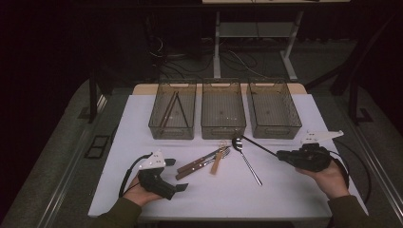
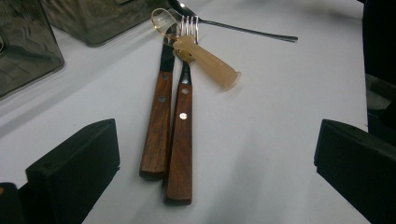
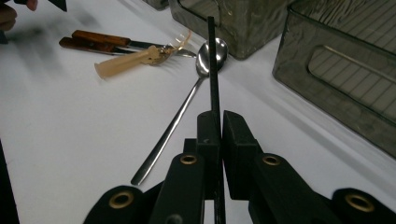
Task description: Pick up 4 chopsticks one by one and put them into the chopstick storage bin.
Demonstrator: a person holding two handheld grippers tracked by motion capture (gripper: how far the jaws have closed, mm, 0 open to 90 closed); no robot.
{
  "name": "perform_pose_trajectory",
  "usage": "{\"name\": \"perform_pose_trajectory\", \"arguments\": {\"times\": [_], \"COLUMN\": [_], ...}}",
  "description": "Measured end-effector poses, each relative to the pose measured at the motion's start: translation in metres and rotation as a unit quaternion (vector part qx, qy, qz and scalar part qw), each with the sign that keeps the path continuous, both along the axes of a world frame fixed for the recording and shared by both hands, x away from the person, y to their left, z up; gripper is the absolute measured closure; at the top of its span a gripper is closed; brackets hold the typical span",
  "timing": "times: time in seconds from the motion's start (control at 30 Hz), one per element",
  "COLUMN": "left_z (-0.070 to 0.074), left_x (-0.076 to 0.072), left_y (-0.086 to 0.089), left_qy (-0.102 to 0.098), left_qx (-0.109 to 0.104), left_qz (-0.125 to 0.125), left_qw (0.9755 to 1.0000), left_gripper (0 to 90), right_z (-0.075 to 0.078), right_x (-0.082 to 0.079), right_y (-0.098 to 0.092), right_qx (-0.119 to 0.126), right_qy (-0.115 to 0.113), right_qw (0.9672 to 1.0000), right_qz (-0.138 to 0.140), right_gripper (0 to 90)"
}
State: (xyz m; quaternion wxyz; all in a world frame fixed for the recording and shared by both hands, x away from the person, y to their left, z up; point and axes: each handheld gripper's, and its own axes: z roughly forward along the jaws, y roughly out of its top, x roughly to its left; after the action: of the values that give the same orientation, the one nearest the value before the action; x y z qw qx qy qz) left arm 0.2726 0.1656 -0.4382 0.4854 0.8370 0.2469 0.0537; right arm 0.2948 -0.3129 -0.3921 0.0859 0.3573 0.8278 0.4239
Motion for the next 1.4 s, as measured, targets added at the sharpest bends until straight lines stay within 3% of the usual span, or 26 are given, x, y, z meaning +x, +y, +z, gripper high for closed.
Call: {"name": "perform_pose_trajectory", "arguments": {"times": [0.7,1.4], "left_z": [0.0,0.0], "left_x": [0.0,0.0], "left_y": [0.0,0.0], "left_qy": [0.0,0.0], "left_qx": [0.002,-0.003], "left_qz": [0.0,0.002], "left_qw": [1.0,1.0], "left_gripper": [0.0,0.0], "right_z": [0.02,0.035], "right_x": [0.024,0.062], "right_y": [0.036,0.109], "right_qx": [0.028,0.031], "right_qy": [-0.028,-0.033], "right_qw": [0.9991,0.9988], "right_qz": [0.013,0.018], "right_gripper": [86.1,86.1]}}
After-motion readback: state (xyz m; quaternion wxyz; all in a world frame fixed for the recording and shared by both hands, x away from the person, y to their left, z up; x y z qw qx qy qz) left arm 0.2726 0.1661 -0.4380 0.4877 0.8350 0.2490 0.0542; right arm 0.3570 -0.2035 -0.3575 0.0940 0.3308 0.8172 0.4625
